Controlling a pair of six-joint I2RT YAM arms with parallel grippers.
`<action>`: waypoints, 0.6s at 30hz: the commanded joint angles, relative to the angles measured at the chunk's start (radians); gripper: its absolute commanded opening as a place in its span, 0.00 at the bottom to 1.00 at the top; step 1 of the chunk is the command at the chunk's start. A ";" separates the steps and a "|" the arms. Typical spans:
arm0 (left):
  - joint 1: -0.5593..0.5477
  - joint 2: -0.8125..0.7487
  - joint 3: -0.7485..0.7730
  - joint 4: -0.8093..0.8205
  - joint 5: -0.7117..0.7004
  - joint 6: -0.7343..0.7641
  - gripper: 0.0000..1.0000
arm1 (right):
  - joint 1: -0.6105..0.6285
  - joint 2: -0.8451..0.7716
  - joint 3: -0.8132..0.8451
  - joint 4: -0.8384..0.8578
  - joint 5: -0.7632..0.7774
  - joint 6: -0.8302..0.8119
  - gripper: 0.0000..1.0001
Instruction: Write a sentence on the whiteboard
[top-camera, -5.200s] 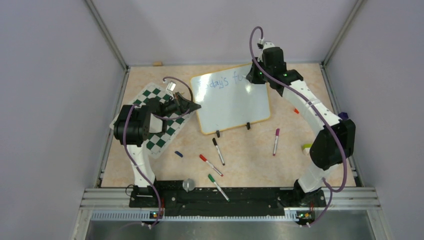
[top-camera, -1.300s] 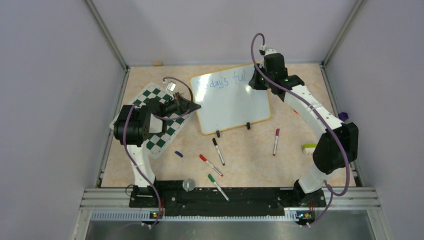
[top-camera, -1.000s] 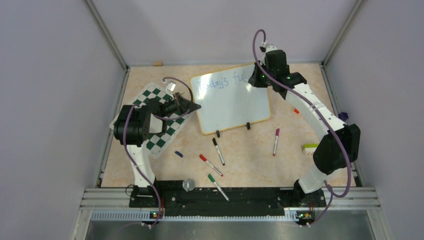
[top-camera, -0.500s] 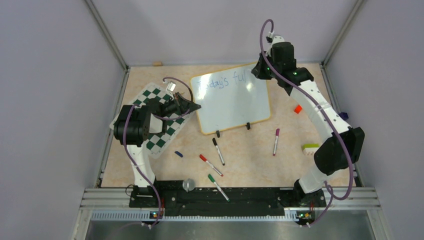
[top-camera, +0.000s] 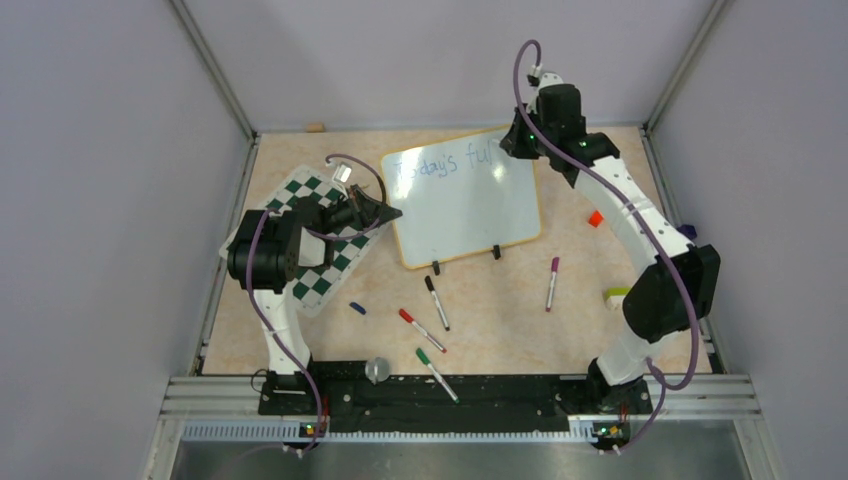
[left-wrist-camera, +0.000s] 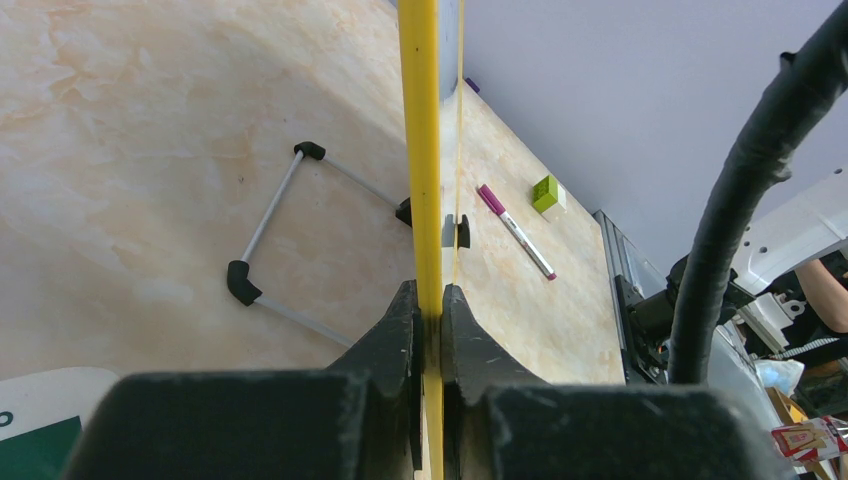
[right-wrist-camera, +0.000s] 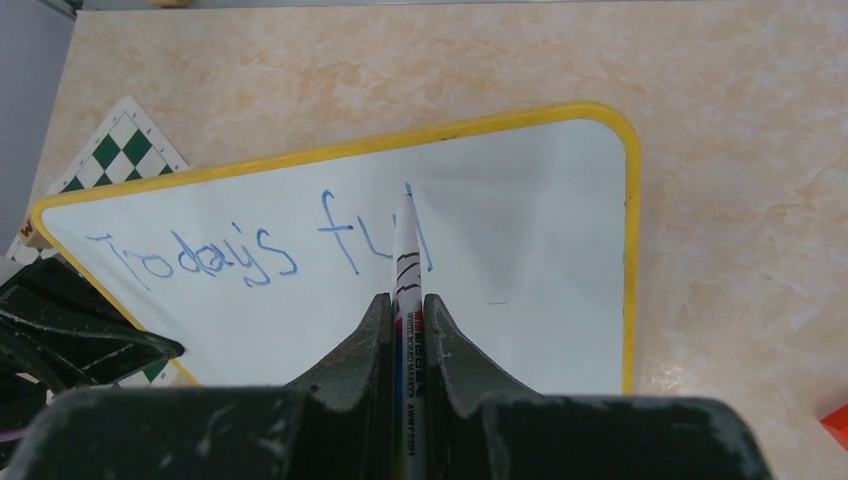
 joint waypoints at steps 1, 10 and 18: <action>0.004 -0.025 -0.007 0.112 0.004 0.086 0.00 | -0.012 0.013 0.053 0.032 0.005 -0.011 0.00; 0.004 -0.022 -0.001 0.112 0.007 0.086 0.00 | -0.011 0.037 0.066 0.037 0.026 -0.019 0.00; 0.003 -0.021 -0.001 0.112 0.005 0.085 0.00 | -0.011 0.057 0.072 0.038 0.026 -0.023 0.00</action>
